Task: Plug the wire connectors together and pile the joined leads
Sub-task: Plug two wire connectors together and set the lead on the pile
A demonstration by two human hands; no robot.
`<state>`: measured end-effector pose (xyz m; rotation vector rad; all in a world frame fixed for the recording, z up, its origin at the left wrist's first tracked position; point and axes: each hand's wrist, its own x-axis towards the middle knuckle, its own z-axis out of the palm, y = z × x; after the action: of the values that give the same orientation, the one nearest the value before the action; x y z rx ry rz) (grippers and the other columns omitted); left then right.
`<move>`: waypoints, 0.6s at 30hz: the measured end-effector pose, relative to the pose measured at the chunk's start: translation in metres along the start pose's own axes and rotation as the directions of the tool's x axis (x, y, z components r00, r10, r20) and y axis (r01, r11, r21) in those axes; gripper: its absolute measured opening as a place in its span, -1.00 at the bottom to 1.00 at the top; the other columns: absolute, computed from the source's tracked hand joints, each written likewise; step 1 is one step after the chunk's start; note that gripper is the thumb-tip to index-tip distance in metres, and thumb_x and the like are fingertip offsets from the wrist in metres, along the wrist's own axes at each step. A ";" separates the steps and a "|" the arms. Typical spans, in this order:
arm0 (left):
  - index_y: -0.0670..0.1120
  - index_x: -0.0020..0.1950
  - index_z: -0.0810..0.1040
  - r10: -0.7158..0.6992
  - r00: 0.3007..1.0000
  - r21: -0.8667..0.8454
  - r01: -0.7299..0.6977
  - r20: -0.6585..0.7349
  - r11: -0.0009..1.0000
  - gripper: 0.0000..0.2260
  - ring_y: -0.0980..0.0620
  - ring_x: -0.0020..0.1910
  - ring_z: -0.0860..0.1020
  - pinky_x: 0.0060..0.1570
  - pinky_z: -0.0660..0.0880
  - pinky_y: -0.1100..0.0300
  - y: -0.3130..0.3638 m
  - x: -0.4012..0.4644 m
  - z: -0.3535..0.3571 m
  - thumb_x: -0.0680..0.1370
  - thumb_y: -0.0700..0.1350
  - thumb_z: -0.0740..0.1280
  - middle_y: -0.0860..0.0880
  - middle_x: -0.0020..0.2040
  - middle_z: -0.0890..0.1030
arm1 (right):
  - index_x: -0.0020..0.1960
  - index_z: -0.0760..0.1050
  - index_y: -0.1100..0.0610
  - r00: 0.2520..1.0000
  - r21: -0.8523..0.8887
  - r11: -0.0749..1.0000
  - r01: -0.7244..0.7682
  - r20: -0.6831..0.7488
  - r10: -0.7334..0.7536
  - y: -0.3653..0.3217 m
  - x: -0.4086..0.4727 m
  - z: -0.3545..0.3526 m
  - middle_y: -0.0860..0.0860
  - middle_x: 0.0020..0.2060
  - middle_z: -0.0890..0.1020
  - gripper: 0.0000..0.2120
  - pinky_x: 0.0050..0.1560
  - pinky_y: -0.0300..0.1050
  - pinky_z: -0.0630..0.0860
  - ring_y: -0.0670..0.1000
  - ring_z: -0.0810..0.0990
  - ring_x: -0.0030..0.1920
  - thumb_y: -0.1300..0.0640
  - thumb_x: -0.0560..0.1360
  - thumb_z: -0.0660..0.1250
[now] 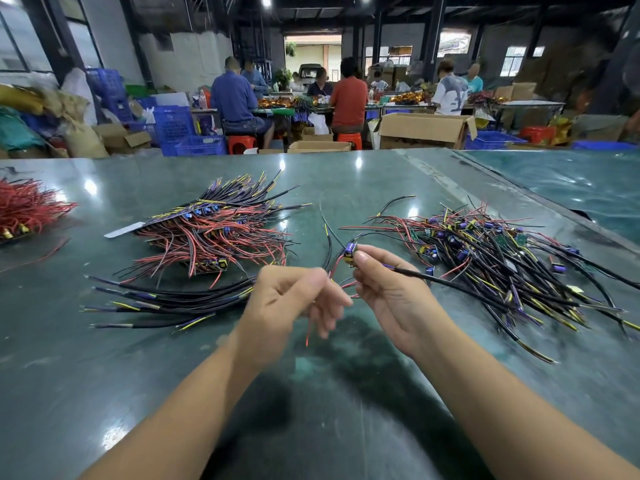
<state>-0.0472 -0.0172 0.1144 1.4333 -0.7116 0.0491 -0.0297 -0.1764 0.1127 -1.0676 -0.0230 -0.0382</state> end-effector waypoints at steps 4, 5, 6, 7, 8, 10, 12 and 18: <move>-0.14 -0.01 0.62 -0.555 0.831 0.162 0.543 0.039 0.824 -0.54 -0.05 -0.36 0.63 -0.38 0.56 0.19 -0.004 0.004 0.012 0.51 0.25 0.23 -0.14 -0.07 0.68 | -0.22 0.69 0.08 0.995 0.054 0.998 0.037 0.093 -0.042 -0.002 -0.001 -0.001 -0.03 -0.29 0.67 -0.90 -0.21 -0.28 0.44 -0.12 0.53 -0.31 0.18 0.28 0.42; -0.09 0.06 0.58 -0.572 0.819 0.125 0.571 -0.029 0.811 -0.56 -0.04 -0.35 0.63 -0.37 0.57 0.17 -0.006 0.006 0.014 0.53 0.23 0.16 -0.12 0.02 0.65 | -0.22 0.69 0.09 0.990 0.057 0.997 0.046 0.127 -0.053 -0.002 -0.001 -0.001 -0.03 -0.29 0.67 -0.89 -0.22 -0.29 0.47 -0.13 0.55 -0.31 0.18 0.28 0.42; -0.02 0.10 0.56 -0.542 0.834 0.046 0.549 -0.106 0.835 -0.63 -0.02 -0.36 0.62 -0.37 0.57 0.17 -0.007 0.009 0.016 0.56 0.18 0.12 -0.09 0.07 0.62 | -0.22 0.69 0.10 0.985 0.049 0.997 0.054 0.162 -0.061 -0.002 -0.002 -0.001 -0.02 -0.28 0.68 -0.89 -0.23 -0.30 0.49 -0.13 0.57 -0.31 0.19 0.28 0.41; 0.03 0.11 0.54 -0.493 0.851 -0.038 0.495 -0.179 0.868 -0.70 0.02 -0.38 0.61 -0.37 0.56 0.19 -0.007 0.011 0.016 0.60 0.12 0.10 -0.07 0.09 0.60 | -0.21 0.68 0.10 0.979 0.025 0.998 0.058 0.194 -0.062 -0.001 -0.003 -0.001 -0.01 -0.27 0.69 -0.89 -0.22 -0.30 0.50 -0.13 0.59 -0.30 0.19 0.29 0.41; 0.06 0.11 0.54 -0.440 0.865 -0.104 0.427 -0.242 0.898 -0.75 0.07 -0.39 0.60 -0.37 0.55 0.22 -0.007 0.013 0.014 0.62 0.06 0.10 -0.04 0.06 0.60 | -0.20 0.68 0.10 0.975 -0.015 0.998 0.059 0.217 -0.055 0.001 -0.004 -0.001 0.01 -0.25 0.69 -0.89 -0.19 -0.30 0.50 -0.12 0.60 -0.27 0.19 0.28 0.42; 0.03 0.08 0.57 -0.350 0.881 -0.151 0.317 -0.318 0.936 -0.80 0.14 -0.37 0.57 -0.36 0.53 0.28 -0.009 0.014 0.007 0.62 -0.04 0.16 0.04 -0.10 0.65 | -0.17 0.66 0.11 0.971 -0.135 0.988 0.076 0.237 -0.042 0.004 -0.005 -0.002 0.04 -0.21 0.68 -0.89 -0.09 -0.27 0.49 -0.08 0.59 -0.20 0.19 0.29 0.44; -0.03 0.02 0.62 -0.302 0.883 -0.097 0.286 -0.360 0.953 -0.84 0.18 -0.33 0.57 -0.32 0.51 0.34 -0.010 0.013 0.002 0.59 -0.12 0.23 0.05 -0.22 0.66 | -0.13 0.65 0.12 0.969 -0.270 0.956 0.117 0.240 -0.051 0.007 -0.005 -0.003 0.07 -0.19 0.68 -0.90 -0.03 -0.24 0.49 -0.05 0.60 -0.15 0.27 0.37 0.44; -0.17 -0.15 0.64 -0.239 0.863 -0.068 0.234 -0.444 0.970 -0.86 0.15 -0.34 0.63 -0.32 0.54 0.36 -0.008 0.014 0.005 0.55 -0.29 0.30 0.00 -0.34 0.67 | -0.07 0.59 0.18 0.966 -0.318 0.937 0.146 0.252 -0.066 0.010 -0.010 0.004 0.02 -0.21 0.68 -0.83 -0.14 -0.32 0.49 -0.10 0.62 -0.18 0.23 0.36 0.50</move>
<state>-0.0344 -0.0280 0.1137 1.4197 -0.1498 0.1797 -0.0392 -0.1677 0.1051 -1.4068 -0.3014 -0.0120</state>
